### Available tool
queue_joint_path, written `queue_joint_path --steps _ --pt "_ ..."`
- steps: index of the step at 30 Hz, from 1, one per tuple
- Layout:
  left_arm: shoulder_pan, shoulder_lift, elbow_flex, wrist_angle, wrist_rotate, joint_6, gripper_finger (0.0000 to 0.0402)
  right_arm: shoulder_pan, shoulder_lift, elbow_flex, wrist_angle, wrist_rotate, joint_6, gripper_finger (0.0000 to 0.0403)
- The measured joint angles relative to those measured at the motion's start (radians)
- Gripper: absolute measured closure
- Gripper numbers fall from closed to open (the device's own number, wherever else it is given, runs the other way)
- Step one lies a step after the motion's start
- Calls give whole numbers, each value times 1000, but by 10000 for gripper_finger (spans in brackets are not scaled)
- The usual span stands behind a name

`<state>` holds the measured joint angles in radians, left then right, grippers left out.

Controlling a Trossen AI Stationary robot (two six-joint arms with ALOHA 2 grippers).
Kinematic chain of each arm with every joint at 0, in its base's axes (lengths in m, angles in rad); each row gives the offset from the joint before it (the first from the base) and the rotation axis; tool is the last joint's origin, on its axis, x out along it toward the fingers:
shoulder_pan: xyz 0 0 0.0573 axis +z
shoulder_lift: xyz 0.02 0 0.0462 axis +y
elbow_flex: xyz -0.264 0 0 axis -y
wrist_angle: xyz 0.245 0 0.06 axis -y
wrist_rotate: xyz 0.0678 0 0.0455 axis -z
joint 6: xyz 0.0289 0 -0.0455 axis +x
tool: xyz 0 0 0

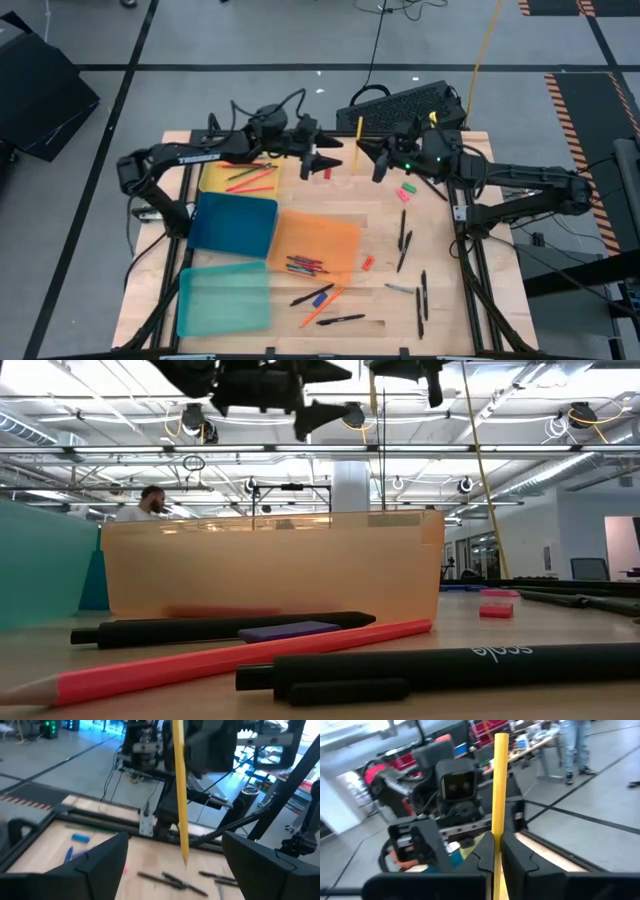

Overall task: Sort crayons/erasers/pens/pencils in bins
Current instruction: Put the yellow pencil into yellow bin

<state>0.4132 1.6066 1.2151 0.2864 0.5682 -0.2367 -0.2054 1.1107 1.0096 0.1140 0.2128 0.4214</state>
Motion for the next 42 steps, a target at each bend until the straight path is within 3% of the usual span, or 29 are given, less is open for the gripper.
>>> queue_joint_path --steps 12,21,25,29,33,39,42 --pt "-57 160 184 1 57 -10 204 -6 0 0 8 -31 -28 394" --pt "-44 150 186 -49 110 -9 379 -4 0 1 15 -35 -45 394" --pt "-27 133 186 -106 109 1 377 -3 1 1 3 -31 -46 372" --pt "6 64 186 -269 75 118 382 -4 -1 1 7 -24 -45 316" --pt "67 -49 186 -640 -65 331 383 -4 0 1 -13 -27 -45 256" --pt "153 -138 185 -1254 -598 618 377 6 1 1 -211 -34 -52 214" --pt "202 -136 131 -1379 -727 653 377 22 10 1 -334 -32 -26 213"
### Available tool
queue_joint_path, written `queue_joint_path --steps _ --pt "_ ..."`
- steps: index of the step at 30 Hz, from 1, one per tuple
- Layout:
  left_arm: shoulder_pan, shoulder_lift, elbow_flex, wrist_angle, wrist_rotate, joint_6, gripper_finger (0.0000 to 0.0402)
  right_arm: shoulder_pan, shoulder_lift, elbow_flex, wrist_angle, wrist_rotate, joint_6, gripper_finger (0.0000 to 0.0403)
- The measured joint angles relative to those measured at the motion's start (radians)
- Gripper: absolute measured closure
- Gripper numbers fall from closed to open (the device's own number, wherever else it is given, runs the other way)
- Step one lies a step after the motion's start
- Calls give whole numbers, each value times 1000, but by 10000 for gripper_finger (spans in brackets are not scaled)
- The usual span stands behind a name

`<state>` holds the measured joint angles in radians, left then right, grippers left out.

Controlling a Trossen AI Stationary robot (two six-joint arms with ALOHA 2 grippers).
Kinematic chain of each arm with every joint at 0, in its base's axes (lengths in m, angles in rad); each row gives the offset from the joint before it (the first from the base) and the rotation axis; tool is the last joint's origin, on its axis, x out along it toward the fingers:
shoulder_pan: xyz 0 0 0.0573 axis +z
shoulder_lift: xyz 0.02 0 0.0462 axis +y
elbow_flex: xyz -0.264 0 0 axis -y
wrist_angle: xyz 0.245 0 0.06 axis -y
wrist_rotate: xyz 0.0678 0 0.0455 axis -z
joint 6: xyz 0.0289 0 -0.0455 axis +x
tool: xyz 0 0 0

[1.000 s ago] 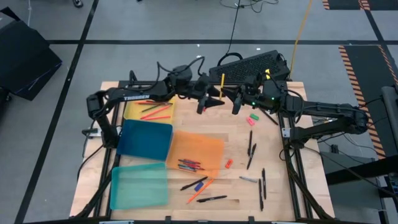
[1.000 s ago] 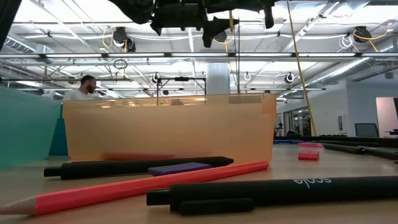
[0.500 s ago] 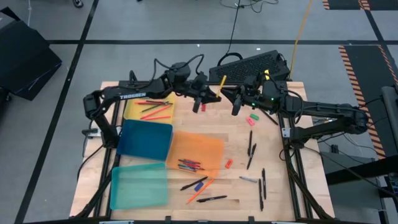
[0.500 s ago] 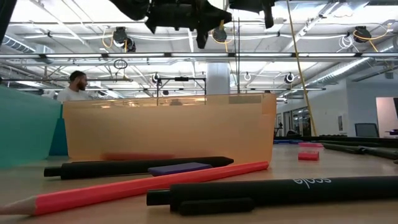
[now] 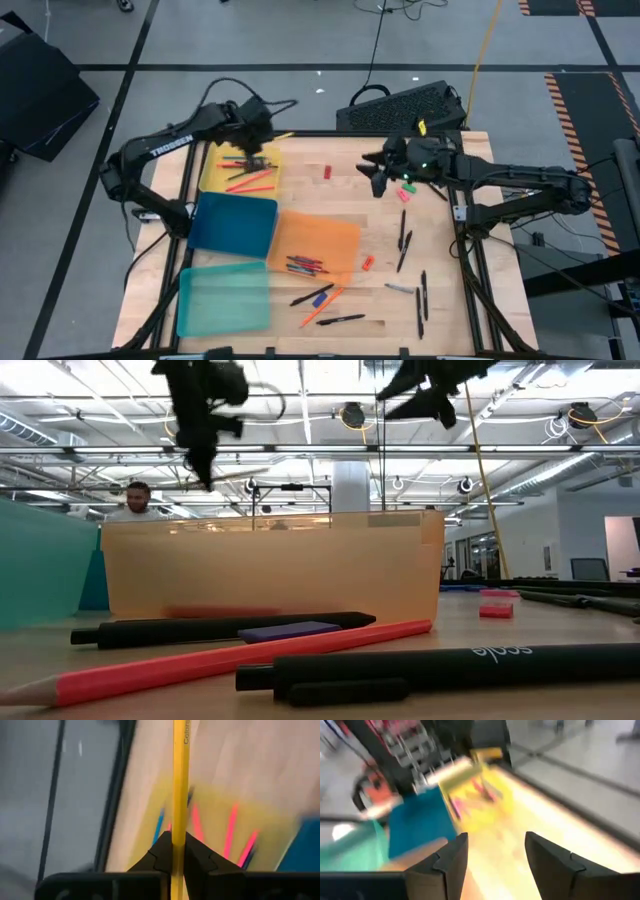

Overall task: Sort crayons/erasers/pens/pencils in bins
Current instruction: Put the yellow pencil into yellow bin

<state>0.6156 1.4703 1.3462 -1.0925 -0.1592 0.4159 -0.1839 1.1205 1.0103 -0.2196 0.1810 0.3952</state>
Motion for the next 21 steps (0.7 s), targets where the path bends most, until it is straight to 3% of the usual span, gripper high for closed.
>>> queue_joint_path --steps 5,10,16,21 --pt "57 2 -208 31 -30 41 382 25 11 0 -177 0 74 215" --pt "45 1 -408 93 -69 54 374 18 11 0 -401 5 201 215" --pt "-9 3 -534 254 -75 37 370 -102 29 -6 -780 36 394 215" --pt "-25 9 -556 294 -84 23 352 -260 101 -17 -889 -2 324 215"
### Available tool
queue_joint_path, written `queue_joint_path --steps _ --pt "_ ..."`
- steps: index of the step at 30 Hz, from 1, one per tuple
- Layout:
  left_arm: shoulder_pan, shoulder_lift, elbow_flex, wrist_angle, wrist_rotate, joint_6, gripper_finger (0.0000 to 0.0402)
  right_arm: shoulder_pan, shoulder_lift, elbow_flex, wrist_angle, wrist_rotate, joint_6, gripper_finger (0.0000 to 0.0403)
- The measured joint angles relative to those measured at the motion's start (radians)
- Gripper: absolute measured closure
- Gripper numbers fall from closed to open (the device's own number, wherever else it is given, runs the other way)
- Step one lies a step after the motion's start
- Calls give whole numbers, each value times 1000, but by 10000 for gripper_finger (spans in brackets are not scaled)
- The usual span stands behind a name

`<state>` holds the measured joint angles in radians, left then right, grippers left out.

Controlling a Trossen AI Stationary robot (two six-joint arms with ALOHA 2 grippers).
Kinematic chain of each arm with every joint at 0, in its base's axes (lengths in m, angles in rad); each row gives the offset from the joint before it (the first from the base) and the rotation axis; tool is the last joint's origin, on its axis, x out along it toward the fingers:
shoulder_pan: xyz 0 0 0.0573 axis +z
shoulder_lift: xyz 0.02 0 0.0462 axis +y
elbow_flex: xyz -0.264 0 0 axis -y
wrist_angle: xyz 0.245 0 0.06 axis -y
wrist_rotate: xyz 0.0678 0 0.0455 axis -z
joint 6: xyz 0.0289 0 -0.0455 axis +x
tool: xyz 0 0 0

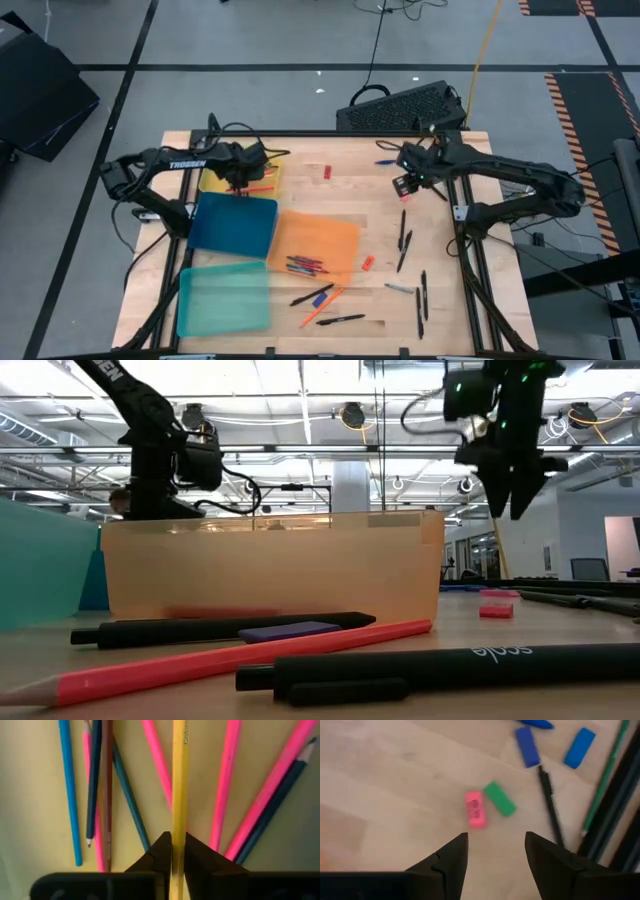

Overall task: Sort crayons/erasers/pens/pencils in bins
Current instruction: Put the yellow pencil into yellow bin, then put the green pencil into yellow bin

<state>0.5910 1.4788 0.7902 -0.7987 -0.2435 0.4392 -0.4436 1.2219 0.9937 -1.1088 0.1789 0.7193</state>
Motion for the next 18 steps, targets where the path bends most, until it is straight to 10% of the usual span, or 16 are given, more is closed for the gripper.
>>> queue_joint_path --steps 11,18 --pt "6 -10 75 -139 -46 -90 175 -388 226 -1 65 1 -261 215" --pt "2 -110 108 -161 28 -204 137 -564 380 24 165 3 -332 221"
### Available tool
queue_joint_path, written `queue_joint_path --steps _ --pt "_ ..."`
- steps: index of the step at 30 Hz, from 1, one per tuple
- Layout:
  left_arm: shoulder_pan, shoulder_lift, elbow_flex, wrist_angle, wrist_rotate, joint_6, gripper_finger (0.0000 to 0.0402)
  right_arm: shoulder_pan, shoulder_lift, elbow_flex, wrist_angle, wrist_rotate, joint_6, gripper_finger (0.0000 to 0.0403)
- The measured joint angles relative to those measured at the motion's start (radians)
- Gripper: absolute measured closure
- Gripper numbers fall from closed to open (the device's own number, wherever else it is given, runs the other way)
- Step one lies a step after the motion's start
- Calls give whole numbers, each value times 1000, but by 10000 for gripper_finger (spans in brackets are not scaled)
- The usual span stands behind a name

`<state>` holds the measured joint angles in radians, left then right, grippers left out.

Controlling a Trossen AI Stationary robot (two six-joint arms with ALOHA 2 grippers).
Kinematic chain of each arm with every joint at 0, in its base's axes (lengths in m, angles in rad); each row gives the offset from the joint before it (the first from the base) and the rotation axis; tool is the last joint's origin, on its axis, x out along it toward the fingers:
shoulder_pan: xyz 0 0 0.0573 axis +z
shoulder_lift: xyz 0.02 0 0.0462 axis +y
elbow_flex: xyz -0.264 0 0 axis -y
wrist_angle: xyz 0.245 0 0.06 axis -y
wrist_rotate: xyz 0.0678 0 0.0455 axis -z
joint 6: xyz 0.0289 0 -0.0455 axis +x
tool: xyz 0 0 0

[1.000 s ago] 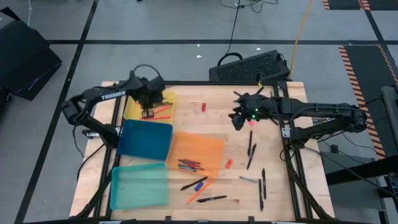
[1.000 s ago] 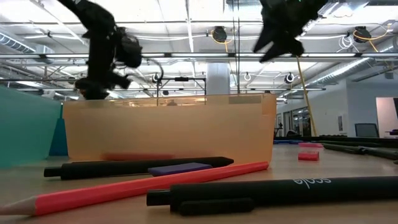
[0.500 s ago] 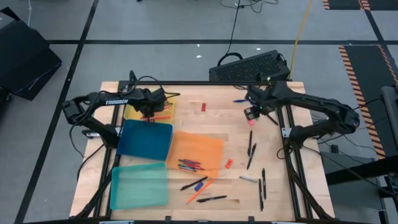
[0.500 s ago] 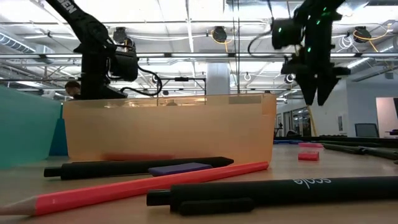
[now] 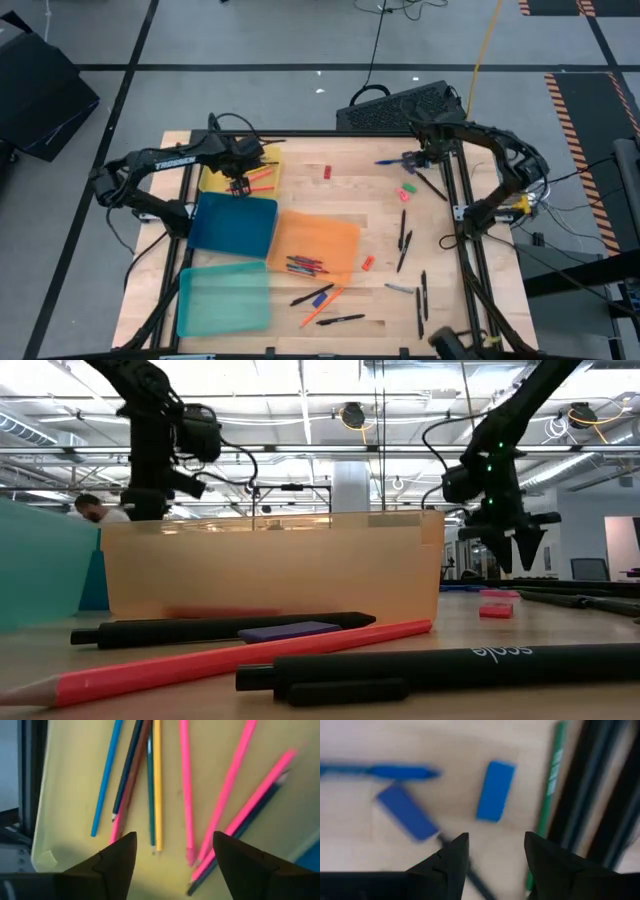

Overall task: Sort crayons/erasers/pens/pencils in bins
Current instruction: Put the green pencil into yellow bin

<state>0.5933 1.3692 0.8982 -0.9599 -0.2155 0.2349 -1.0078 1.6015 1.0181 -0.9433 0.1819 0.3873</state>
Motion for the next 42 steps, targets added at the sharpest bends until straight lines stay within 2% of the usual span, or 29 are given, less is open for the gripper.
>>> queue_joint_path --steps 5,8,10,16,25,34,37,42 --pt "0 -83 0 -12 26 -63 144 -28 96 75 81 63 62 242" --pt "0 -117 0 -23 46 -90 153 -56 143 143 112 136 77 258" --pt "0 -136 0 -35 66 -104 157 -82 183 200 87 166 72 267" --pt "-1 -167 0 -39 93 -117 160 -105 330 357 -115 134 63 278" --pt "-1 -168 0 -34 94 -45 160 -109 533 548 -439 163 -136 278" --pt "-1 -168 0 -58 95 -1 160 -116 637 540 -475 231 -379 278" --pt "-1 -168 0 -93 95 -1 160 -130 646 534 -462 204 -432 278" --pt "-1 -168 -1 -139 95 -8 160 -156 644 532 -443 46 -501 288"
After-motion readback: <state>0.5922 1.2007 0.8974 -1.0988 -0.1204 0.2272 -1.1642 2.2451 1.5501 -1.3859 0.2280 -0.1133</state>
